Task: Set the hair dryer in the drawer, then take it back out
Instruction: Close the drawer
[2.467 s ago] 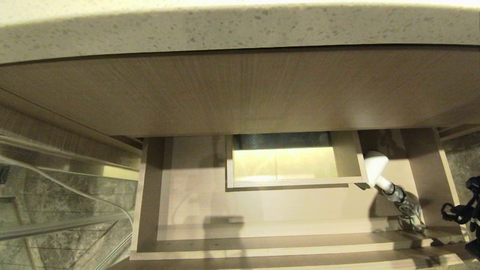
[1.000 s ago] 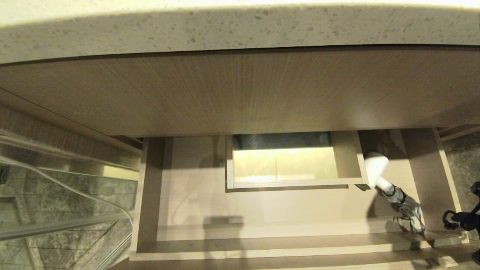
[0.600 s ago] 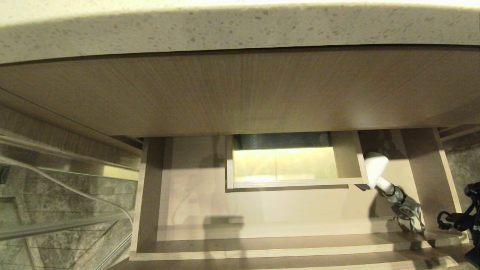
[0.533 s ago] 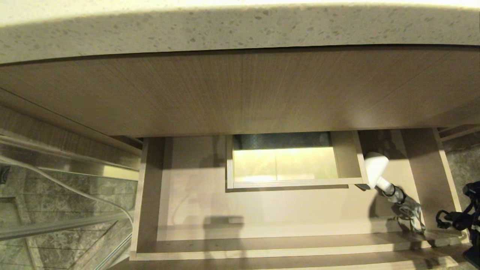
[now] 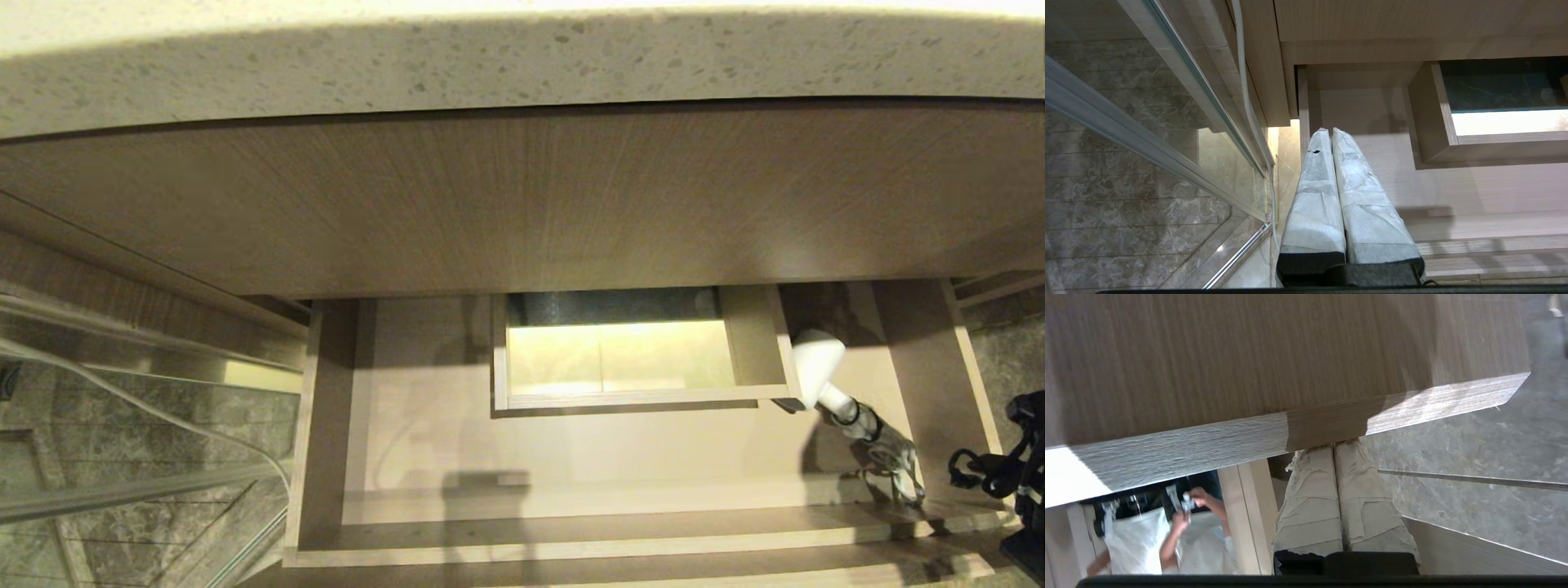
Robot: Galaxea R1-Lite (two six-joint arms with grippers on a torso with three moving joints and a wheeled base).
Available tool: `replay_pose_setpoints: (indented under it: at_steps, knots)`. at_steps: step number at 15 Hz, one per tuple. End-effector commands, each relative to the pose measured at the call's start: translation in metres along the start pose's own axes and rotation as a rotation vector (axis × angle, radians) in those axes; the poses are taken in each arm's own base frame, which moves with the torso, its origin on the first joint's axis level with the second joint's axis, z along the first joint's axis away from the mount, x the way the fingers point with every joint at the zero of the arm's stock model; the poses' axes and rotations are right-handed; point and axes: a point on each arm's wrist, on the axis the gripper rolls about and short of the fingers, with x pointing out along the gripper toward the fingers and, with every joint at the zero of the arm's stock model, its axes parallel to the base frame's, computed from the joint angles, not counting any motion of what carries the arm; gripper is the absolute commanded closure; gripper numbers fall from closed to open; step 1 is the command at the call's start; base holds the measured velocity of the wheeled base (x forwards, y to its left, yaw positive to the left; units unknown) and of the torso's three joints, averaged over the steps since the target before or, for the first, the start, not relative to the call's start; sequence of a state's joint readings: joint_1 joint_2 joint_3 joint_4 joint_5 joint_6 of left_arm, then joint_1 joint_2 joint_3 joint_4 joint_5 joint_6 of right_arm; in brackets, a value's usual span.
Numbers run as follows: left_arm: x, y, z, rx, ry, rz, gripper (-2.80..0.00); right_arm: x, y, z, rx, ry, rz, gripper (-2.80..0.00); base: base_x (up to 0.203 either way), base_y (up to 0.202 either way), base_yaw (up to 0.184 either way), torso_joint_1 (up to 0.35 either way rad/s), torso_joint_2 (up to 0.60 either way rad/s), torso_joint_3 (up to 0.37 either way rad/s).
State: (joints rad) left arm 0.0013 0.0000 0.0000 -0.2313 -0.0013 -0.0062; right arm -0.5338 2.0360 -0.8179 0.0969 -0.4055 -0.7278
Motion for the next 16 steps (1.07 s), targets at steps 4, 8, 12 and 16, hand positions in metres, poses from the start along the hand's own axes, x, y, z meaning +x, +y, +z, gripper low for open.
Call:
replay_pose_setpoints:
  at_steps: [4, 8, 12, 16]
  knots:
    - [0.001, 0.0, -0.011, 0.0, 0.038, 0.0, 0.0, -0.005, -0.001, 0.006, 0.041, -0.055, -0.003, 0.0, 0.0, 0.0, 0.0, 0.0, 0.0, 0.0]
    - [0.001, 0.0, -0.011, 0.0, 0.038, 0.0, 0.0, -0.007, -0.002, 0.011, 0.077, -0.088, -0.022, 0.0, 0.0, 0.0, 0.0, 0.0, 0.0, 0.0]
    - [0.001, 0.0, -0.011, 0.0, 0.038, 0.0, 0.0, -0.009, -0.002, 0.017, 0.085, -0.126, -0.045, 0.0, 0.0, 0.0, 0.0, 0.0, 0.0, 0.0]
    - [0.001, 0.0, -0.011, 0.0, 0.038, 0.0, 0.0, -0.014, -0.005, 0.022, 0.106, -0.184, -0.076, 0.0, 0.0, 0.0, 0.0, 0.0, 0.0, 0.0]
